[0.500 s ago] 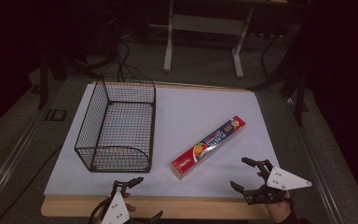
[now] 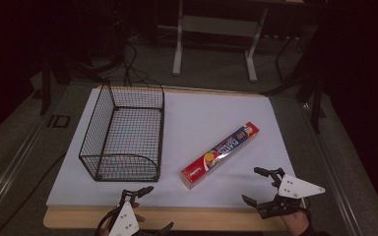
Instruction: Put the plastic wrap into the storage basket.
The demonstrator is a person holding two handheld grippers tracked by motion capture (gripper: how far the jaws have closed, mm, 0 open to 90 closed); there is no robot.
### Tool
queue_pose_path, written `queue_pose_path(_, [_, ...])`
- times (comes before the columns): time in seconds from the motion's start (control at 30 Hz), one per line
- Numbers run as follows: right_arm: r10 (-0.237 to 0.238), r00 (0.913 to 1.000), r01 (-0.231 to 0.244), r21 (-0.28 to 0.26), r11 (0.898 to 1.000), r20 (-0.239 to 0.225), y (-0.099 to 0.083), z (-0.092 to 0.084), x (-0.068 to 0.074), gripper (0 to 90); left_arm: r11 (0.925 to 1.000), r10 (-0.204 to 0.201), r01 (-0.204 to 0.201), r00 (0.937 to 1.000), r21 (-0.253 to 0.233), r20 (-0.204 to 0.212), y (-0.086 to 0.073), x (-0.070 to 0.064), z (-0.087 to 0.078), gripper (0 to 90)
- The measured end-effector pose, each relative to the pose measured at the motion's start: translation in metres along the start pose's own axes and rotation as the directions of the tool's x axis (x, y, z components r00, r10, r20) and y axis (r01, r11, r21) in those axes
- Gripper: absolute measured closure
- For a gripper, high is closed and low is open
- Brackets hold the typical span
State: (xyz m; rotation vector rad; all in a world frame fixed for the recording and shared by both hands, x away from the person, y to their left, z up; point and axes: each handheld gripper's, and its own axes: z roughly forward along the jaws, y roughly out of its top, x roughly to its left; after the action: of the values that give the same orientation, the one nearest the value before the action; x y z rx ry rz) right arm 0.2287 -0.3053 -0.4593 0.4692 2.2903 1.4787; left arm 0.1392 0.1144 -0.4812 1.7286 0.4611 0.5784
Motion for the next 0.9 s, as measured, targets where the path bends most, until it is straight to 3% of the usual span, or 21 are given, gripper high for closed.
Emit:
queue_pose_path(0.23, [0.061, 0.9914, -0.053, 0.065, 0.996, -0.116, 0.006, 0.004, -0.002, 9.7, 1.0000, -0.001, 0.001, 1.0000, -0.003, -0.001, 0.000, 0.000, 0.000, 0.1])
queue_pose_path(0.3, [0.067, 0.9891, -0.058, 0.074, 0.996, -0.131, 0.007, 0.006, -0.002, 9.7, 1.0000, -0.002, 0.002, 1.0000, -0.005, -0.002, 0.000, 0.000, 0.000, 0.1])
queue_pose_path(0.47, [0.059, 0.9899, -0.047, 0.097, 0.994, -0.129, 0.013, 0.007, -0.004, 9.2, 1.0000, -0.001, 0.001, 1.0000, -0.007, 0.005, 0.001, -0.001, -0.001, 0.1])
queue_pose_path(0.53, [0.034, 0.9953, -0.024, 0.101, 0.995, -0.091, 0.015, 0.007, -0.004, 9.2, 1.0000, 0.003, -0.002, 1.0000, -0.008, 0.005, 0.001, -0.002, -0.001, 0.1])
queue_pose_path(0.6, [0.024, 0.9924, -0.010, 0.115, 0.993, -0.121, 0.018, 0.008, -0.007, 9.2, 1.0000, 0.004, -0.004, 1.0000, -0.006, 0.004, 0.001, -0.002, -0.001, 0.1])
queue_pose_path(0.9, [-0.055, 0.9956, 0.065, 0.131, 0.989, -0.076, 0.026, 0.016, -0.020, 9.2, 1.0000, 0.004, -0.004, 1.0000, -0.007, 0.000, 0.001, -0.002, -0.001, 0.1])
